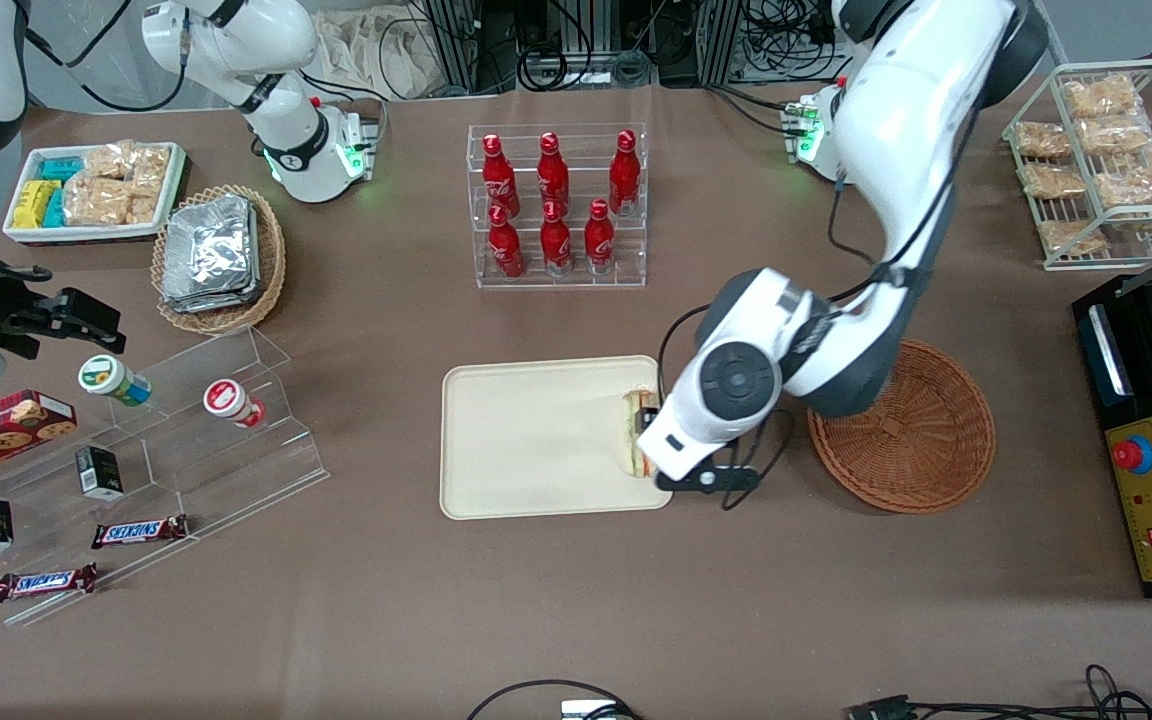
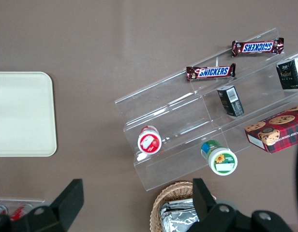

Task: Place sandwich from basket to tray
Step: 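Lower the sandwich onto the tray and open the left gripper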

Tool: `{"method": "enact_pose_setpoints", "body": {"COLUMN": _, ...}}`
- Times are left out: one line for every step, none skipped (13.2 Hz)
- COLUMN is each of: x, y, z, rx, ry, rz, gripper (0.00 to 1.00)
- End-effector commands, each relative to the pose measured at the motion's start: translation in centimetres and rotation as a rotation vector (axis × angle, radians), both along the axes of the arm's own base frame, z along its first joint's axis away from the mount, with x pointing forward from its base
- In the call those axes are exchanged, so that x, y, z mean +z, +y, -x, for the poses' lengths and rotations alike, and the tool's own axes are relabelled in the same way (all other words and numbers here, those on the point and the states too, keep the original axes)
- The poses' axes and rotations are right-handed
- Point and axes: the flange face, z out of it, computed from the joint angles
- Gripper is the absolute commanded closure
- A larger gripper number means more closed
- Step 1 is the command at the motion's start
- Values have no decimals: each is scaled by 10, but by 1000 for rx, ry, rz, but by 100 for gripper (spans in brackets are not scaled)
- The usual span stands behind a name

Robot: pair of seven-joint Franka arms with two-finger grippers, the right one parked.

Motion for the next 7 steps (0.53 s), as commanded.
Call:
{"method": "enact_pose_setpoints", "body": {"x": 68, "y": 57, "z": 6, "rx": 19, "ry": 36, "rz": -9, "gripper": 0}}
{"method": "enact_pose_setpoints", "body": {"x": 94, "y": 83, "z": 7, "rx": 13, "ry": 38, "rz": -21, "gripper": 0}}
{"method": "enact_pose_setpoints", "body": {"x": 117, "y": 111, "z": 9, "rx": 5, "ry": 44, "rz": -26, "gripper": 0}}
{"method": "enact_pose_setpoints", "body": {"x": 143, "y": 137, "z": 14, "rx": -10, "ry": 45, "rz": -29, "gripper": 0}}
{"method": "enact_pose_setpoints", "body": {"x": 164, "y": 162, "z": 20, "rx": -20, "ry": 49, "rz": -36, "gripper": 0}}
{"method": "enact_pose_setpoints", "body": {"x": 180, "y": 186, "z": 25, "rx": -31, "ry": 59, "rz": -42, "gripper": 0}}
{"method": "enact_pose_setpoints", "body": {"x": 191, "y": 206, "z": 30, "rx": -50, "ry": 69, "rz": -40, "gripper": 0}}
